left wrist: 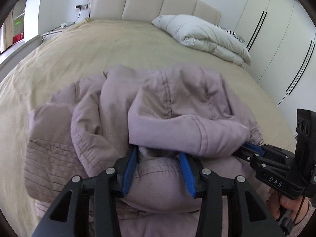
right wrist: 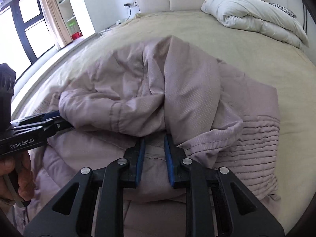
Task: Fold large clothes
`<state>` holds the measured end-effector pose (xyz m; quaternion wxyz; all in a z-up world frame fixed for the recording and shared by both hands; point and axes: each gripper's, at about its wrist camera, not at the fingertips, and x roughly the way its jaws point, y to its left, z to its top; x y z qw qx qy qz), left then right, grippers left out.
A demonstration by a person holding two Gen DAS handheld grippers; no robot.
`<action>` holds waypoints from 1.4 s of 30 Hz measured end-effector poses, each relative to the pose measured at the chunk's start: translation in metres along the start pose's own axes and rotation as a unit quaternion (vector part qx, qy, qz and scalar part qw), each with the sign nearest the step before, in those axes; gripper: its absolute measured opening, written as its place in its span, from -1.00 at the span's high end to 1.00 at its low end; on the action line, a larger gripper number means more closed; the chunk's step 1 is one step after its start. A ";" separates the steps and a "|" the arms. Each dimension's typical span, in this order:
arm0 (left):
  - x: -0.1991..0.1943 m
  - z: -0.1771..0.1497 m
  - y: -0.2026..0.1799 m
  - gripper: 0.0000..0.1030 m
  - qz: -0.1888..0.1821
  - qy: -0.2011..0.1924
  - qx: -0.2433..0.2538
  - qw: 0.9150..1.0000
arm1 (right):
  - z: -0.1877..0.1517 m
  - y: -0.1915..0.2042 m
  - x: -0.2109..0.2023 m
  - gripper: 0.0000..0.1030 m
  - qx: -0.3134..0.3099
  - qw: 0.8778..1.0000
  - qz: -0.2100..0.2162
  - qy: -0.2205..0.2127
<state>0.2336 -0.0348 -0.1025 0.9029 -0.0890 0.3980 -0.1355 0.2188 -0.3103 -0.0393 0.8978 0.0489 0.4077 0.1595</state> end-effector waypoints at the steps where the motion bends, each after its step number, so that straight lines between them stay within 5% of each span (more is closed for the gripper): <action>1: -0.015 0.005 0.000 0.11 -0.005 -0.024 0.001 1.000 | 0.008 -0.001 -0.013 0.63 0.000 1.000 0.000 -0.029; 4: -0.037 0.028 0.002 0.11 -0.009 -0.068 -0.003 0.998 | 0.040 -0.005 -0.035 0.45 -0.006 0.996 -0.013 -0.086; 6: -0.034 0.045 0.005 0.11 -0.003 -0.076 -0.005 0.997 | 0.068 -0.004 -0.028 -0.64 -0.013 0.996 -0.030 -0.087; 7: -0.030 0.054 0.005 0.11 0.000 -0.078 -0.003 0.997 | 0.080 -0.004 -0.023 -0.66 -0.013 0.994 -0.036 -0.100; 11: 0.017 0.068 0.014 0.11 -0.007 -0.027 -0.014 1.000 | 0.132 -0.011 0.031 -0.64 -0.002 0.997 -0.051 -0.062; 12: 0.033 0.065 0.019 0.11 -0.007 -0.005 -0.027 1.000 | 0.138 -0.016 0.047 -0.47 0.004 0.998 -0.055 -0.043; 15: 0.066 0.047 0.026 0.10 0.003 0.016 -0.040 0.999 | 0.139 -0.028 0.103 -0.19 0.019 0.997 -0.069 0.024; 22: 0.088 0.040 0.026 0.05 0.002 0.028 -0.054 0.998 | 0.125 -0.043 0.155 -0.18 0.001 0.992 -0.105 0.067; 25: 0.059 0.046 0.025 0.17 0.003 0.018 -0.070 0.997 | 0.134 -0.048 0.136 -0.18 0.026 0.991 -0.107 0.073; 29: 0.014 0.031 0.018 0.17 0.011 -0.037 -0.055 0.998 | 0.120 -0.031 0.054 -0.18 0.054 0.997 -0.059 -0.019; 32: 0.042 0.013 0.020 0.17 0.013 0.010 -0.051 0.999 | 0.090 -0.002 0.054 -0.18 -0.003 0.998 -0.060 0.004; 34: 0.050 0.007 0.018 0.17 0.023 0.007 -0.042 0.999 | 0.059 0.014 0.078 -0.19 -0.062 0.992 -0.107 0.038; 36: 0.054 0.005 0.012 0.17 0.034 0.019 -0.025 0.999 | 0.030 0.024 0.083 -0.20 -0.120 0.983 -0.141 0.016; 39: 0.033 0.009 0.014 0.18 0.020 0.015 -0.040 0.999 | 0.040 0.023 0.059 -0.20 -0.070 0.989 -0.132 0.016; 42: 0.008 0.000 0.017 0.17 0.020 -0.014 -0.052 0.998 | 0.042 0.028 0.013 -0.20 -0.042 0.990 -0.121 -0.064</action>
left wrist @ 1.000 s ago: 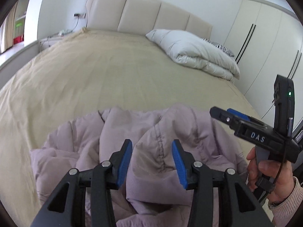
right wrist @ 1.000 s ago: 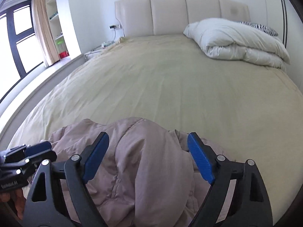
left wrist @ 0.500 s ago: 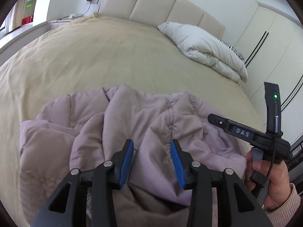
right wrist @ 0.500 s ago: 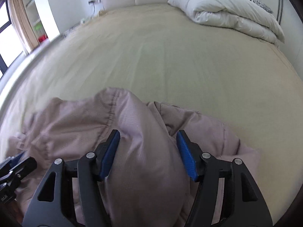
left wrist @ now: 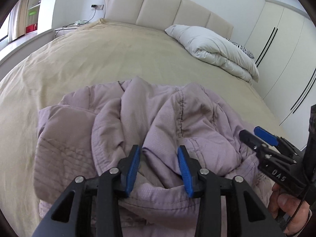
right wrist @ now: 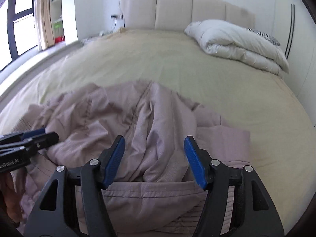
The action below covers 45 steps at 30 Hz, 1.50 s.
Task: Fold large clothes
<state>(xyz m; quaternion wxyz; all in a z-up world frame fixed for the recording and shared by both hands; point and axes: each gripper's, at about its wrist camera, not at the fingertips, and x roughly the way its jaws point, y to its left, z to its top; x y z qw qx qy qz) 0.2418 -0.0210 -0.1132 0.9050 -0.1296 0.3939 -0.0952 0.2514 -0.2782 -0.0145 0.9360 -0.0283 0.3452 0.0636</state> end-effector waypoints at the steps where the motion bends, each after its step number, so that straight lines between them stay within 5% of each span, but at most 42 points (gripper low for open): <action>1: 0.001 -0.006 0.000 0.17 0.001 0.009 0.005 1.000 | -0.004 0.004 -0.005 -0.20 -0.006 1.000 0.006 -0.007; 4: -0.007 -0.016 -0.001 0.17 -0.003 0.021 0.016 1.000 | -0.035 0.028 0.028 -0.21 -0.074 0.993 0.017 0.086; 7: -0.050 -0.017 0.006 0.17 -0.018 0.010 0.006 1.000 | -0.036 0.020 0.014 -0.22 -0.044 0.997 0.018 0.068; 9: -0.092 -0.023 0.018 -0.02 -0.016 -0.018 0.005 1.000 | -0.031 0.005 -0.012 -0.22 0.018 0.998 0.021 0.050; 13: -0.172 -0.057 0.060 -0.32 -0.009 -0.033 -0.014 0.999 | -0.037 -0.018 -0.082 -0.23 0.072 0.993 0.093 -0.001; 17: -0.219 -0.119 0.102 -0.39 -0.016 0.032 -0.042 0.999 | -0.069 -0.029 -0.136 -0.26 0.080 0.976 0.200 0.014; 21: -0.247 -0.189 0.122 -0.39 -0.012 0.100 -0.071 0.992 | -0.127 -0.047 -0.182 -0.26 0.103 0.961 0.251 0.052; 29: -0.258 -0.286 0.124 -0.39 -0.074 0.201 -0.111 0.971 | -0.221 -0.108 -0.226 -0.26 0.166 0.950 0.232 0.125; 34: -0.256 -0.294 0.113 -0.39 -0.118 0.239 -0.075 0.961 | -0.264 -0.138 -0.245 -0.26 0.191 0.946 0.205 0.161; 41: -0.240 -0.297 0.103 -0.36 -0.128 0.287 -0.060 0.947 | -0.315 -0.174 -0.279 -0.26 0.232 0.939 0.173 0.186; 45: -0.238 -0.296 0.107 -0.24 -0.124 0.284 -0.072 0.948 | -0.344 -0.206 -0.300 -0.26 0.281 0.931 0.131 0.195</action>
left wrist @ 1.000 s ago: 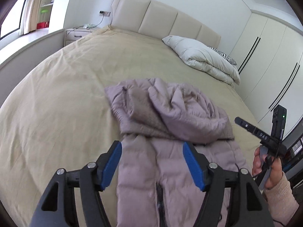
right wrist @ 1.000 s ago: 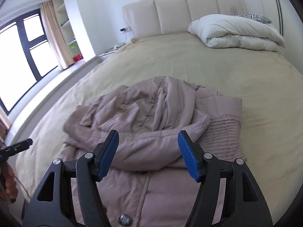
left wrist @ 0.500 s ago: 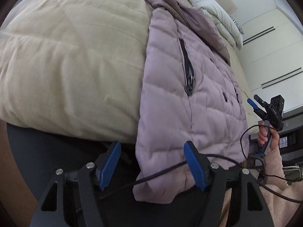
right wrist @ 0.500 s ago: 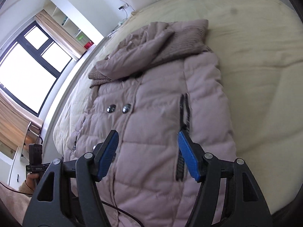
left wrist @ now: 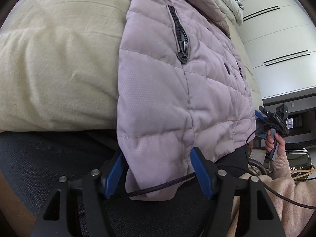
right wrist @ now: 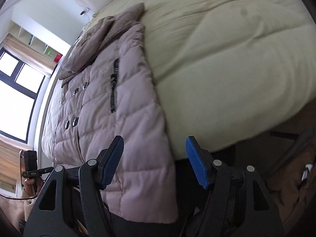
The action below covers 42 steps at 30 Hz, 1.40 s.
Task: Fold large clothes
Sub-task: 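Grasp the coat hem with both tools and lift it, then carry the held hem up over the coat toward the hood with both tools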
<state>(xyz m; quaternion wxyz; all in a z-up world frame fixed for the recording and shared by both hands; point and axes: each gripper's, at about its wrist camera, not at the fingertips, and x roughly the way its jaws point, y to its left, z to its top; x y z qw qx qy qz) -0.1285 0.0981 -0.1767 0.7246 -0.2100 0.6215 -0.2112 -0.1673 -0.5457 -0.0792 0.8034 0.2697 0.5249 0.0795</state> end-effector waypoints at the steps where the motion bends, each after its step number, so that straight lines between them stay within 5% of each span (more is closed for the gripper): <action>1: -0.002 0.002 0.005 -0.23 -0.005 -0.005 -0.013 1.000 | -0.005 -0.010 -0.007 -0.26 0.013 1.000 0.004 0.000; 6: 0.003 0.008 0.008 -0.23 -0.028 0.015 -0.011 0.999 | -0.027 -0.034 -0.018 -0.26 0.029 0.999 0.013 0.031; 16: 0.024 0.003 -0.004 -0.21 -0.045 0.045 0.015 0.998 | -0.047 -0.038 0.038 -0.25 0.068 0.986 0.118 0.102; 18: 0.025 0.005 -0.004 0.06 -0.043 0.049 0.014 0.998 | -0.047 -0.037 0.042 -0.14 0.068 0.984 0.130 0.102; 20: 0.025 0.005 -0.005 0.35 -0.042 0.051 0.019 0.998 | -0.046 -0.033 0.043 0.28 0.066 0.980 0.152 0.107; 23: 0.020 0.005 -0.010 0.67 -0.038 0.046 0.028 0.998 | -0.049 -0.017 0.037 0.46 0.029 0.982 0.155 0.102; 31: -0.033 0.038 -0.024 0.80 -0.137 -0.036 0.019 0.990 | -0.013 0.042 -0.011 0.75 -0.054 0.983 0.177 0.008; 42: -0.095 0.122 -0.041 0.80 -0.224 -0.161 0.035 0.961 | 0.078 0.144 -0.041 0.82 -0.136 0.957 0.220 -0.130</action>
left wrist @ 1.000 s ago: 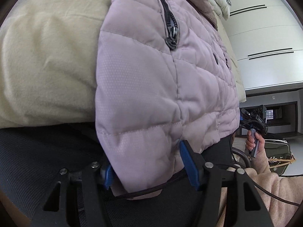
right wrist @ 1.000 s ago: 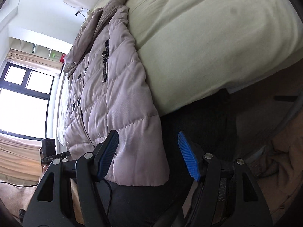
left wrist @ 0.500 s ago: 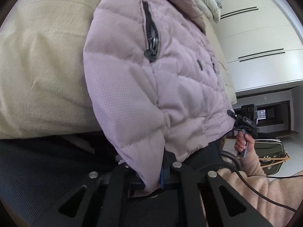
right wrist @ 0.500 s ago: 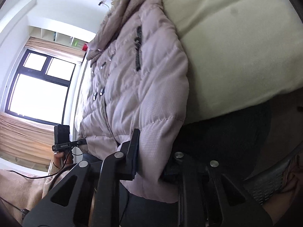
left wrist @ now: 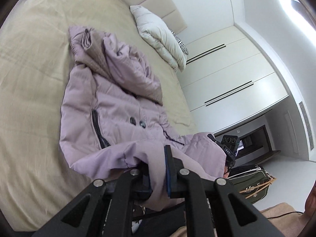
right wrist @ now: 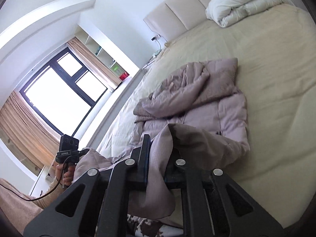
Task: Fold large clothes
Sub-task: 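Carry the held hem up over the coat toward the hood with both tools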
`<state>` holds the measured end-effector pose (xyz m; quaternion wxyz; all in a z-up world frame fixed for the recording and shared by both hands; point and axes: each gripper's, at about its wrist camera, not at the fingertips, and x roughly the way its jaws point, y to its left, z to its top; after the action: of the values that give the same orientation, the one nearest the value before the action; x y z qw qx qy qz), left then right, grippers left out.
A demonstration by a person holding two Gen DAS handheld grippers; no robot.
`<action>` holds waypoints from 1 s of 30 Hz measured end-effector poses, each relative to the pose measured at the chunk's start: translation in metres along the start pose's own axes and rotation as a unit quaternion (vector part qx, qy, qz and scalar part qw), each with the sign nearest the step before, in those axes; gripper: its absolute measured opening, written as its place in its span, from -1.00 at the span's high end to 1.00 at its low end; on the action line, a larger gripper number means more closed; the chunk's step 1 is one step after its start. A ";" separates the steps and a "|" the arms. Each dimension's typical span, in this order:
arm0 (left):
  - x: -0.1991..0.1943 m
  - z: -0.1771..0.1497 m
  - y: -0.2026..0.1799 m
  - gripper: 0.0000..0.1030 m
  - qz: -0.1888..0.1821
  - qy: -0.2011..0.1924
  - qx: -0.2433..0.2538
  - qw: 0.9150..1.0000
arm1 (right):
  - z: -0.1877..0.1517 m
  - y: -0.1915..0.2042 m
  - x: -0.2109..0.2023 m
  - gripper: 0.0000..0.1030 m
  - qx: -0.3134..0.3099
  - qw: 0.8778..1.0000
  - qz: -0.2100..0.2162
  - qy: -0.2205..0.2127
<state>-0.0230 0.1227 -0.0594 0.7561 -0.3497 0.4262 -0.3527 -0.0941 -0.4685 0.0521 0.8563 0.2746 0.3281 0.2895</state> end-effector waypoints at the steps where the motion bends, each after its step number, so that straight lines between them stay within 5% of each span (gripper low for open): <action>1: 0.001 0.009 -0.001 0.80 -0.003 -0.008 -0.003 1.000 | 0.009 0.000 0.004 0.82 0.002 1.000 -0.002 -0.010; 8: 0.012 0.085 0.028 0.80 -0.011 -0.052 -0.071 0.996 | 0.082 -0.023 0.047 0.82 0.040 0.997 -0.043 -0.051; 15: 0.003 0.125 0.013 0.80 -0.042 -0.116 -0.065 0.990 | 0.128 -0.015 0.060 0.83 0.024 0.992 -0.083 -0.097; 23: 0.005 0.179 0.005 0.80 -0.021 -0.175 -0.050 0.983 | 0.184 -0.026 0.077 0.83 0.037 0.980 -0.140 -0.140; 30: 0.037 0.246 0.030 0.80 0.013 -0.190 -0.055 0.980 | 0.243 -0.053 0.149 0.83 0.034 0.973 -0.190 -0.127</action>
<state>0.2176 0.1635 -0.0027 0.8075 -0.4458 0.2975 -0.2463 0.1897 -0.4723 0.1115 0.9202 0.2709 0.2728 0.0733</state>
